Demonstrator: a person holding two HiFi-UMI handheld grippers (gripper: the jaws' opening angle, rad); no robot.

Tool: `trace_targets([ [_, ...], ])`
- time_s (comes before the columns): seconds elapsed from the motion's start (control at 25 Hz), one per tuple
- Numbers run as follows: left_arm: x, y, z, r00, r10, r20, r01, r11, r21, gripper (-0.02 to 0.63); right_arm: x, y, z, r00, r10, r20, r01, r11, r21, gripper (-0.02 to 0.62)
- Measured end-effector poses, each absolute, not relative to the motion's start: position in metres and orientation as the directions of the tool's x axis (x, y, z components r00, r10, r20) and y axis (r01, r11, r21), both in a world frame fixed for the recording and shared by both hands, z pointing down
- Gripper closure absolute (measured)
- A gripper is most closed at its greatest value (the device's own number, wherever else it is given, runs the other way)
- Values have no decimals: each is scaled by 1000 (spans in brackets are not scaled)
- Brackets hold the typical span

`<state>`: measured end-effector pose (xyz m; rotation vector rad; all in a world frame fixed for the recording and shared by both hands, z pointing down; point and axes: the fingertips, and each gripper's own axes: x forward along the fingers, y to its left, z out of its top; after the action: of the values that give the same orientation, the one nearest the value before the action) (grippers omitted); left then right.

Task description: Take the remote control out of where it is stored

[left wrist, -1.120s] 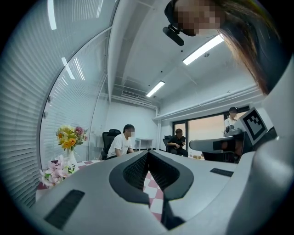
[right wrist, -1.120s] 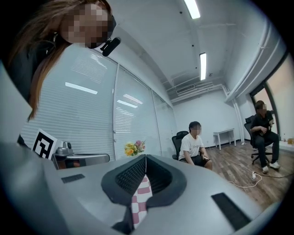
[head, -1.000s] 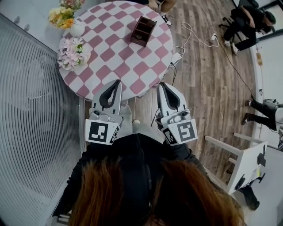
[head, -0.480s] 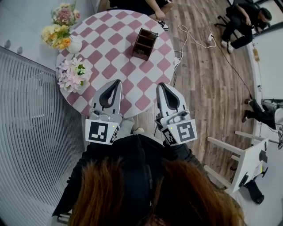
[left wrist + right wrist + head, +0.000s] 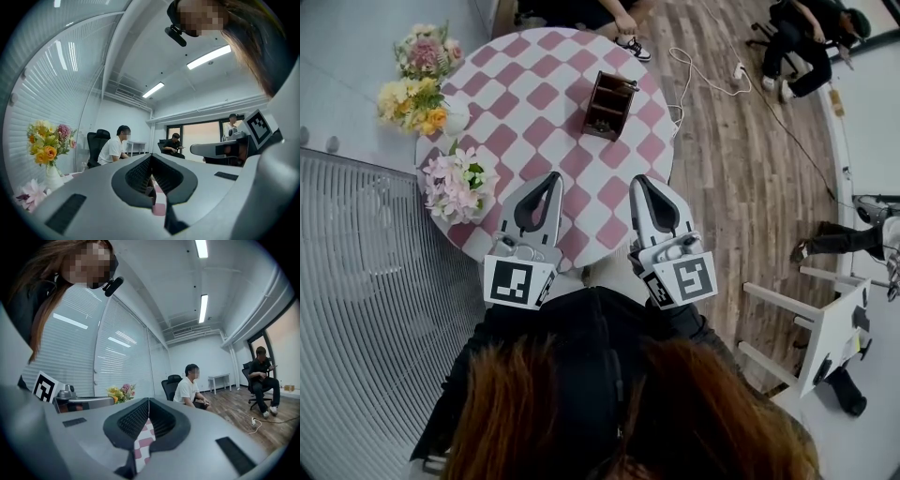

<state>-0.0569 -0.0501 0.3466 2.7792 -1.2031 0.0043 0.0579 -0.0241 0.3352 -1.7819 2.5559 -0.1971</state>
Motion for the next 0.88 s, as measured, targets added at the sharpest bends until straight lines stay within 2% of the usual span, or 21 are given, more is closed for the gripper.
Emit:
trace_targets([
  [0.88, -58, -64, 344, 621, -781, 60, -782, -614, 109, 597, 69, -65, 357, -400, -909, 117, -916, 393, -75, 580],
])
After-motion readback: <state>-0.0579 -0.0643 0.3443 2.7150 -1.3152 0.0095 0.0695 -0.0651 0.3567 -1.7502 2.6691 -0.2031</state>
